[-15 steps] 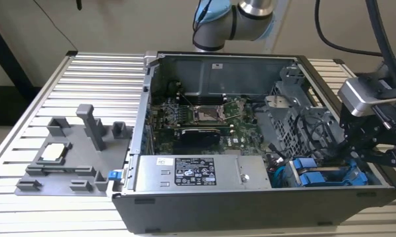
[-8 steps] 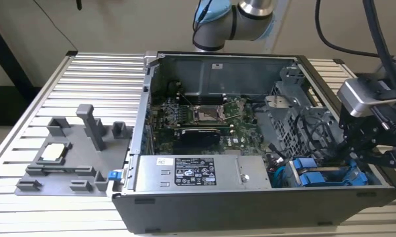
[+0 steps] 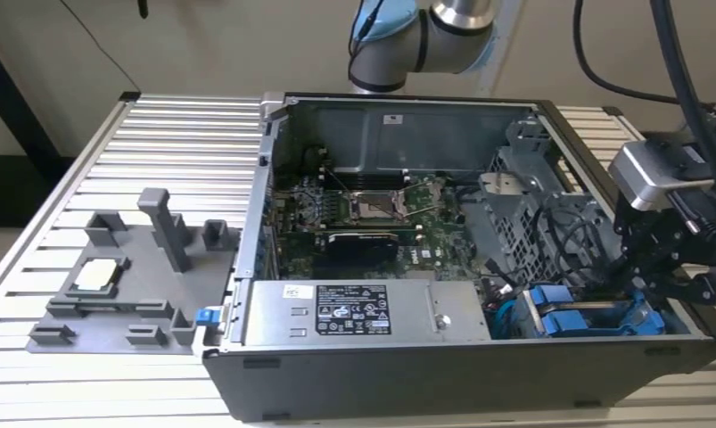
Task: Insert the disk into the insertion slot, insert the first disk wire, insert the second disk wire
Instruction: 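Insert the second disk wire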
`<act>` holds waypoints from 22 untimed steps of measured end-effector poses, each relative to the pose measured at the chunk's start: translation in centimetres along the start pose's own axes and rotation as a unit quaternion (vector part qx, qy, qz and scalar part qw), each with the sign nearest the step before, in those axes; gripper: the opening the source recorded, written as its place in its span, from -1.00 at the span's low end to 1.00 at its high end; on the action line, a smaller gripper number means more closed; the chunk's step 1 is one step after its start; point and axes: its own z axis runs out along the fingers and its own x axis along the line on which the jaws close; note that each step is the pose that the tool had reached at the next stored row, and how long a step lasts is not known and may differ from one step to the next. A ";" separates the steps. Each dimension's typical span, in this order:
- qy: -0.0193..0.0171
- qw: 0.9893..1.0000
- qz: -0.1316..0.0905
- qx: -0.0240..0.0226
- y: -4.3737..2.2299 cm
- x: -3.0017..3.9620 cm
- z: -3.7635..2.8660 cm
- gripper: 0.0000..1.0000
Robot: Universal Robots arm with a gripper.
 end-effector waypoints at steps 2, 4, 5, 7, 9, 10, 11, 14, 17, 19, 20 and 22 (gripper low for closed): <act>0.000 1.000 0.002 -0.001 -0.01 0.03 0.00 -0.61; 0.000 1.000 0.004 -0.001 0.00 0.06 0.00 -0.61; 0.000 1.000 0.005 -0.001 0.00 0.07 0.00 -0.61; 0.000 1.000 0.007 -0.001 -0.01 0.07 0.02 -0.61; 0.001 1.000 0.009 0.000 0.00 0.08 0.05 -0.61; 0.001 1.000 0.010 0.000 0.01 0.08 0.07 -0.61; 0.001 1.000 0.011 0.000 0.02 0.08 0.09 -0.61; 0.001 1.000 0.013 0.000 0.03 0.09 0.12 -0.61; 0.001 1.000 0.015 0.000 0.05 0.09 0.14 -0.61; 0.001 1.000 0.016 0.000 0.07 0.09 0.16 -0.61; 0.001 1.000 0.017 0.000 0.09 0.09 0.17 -0.61; 0.001 1.000 0.017 0.000 0.14 0.09 0.17 -0.61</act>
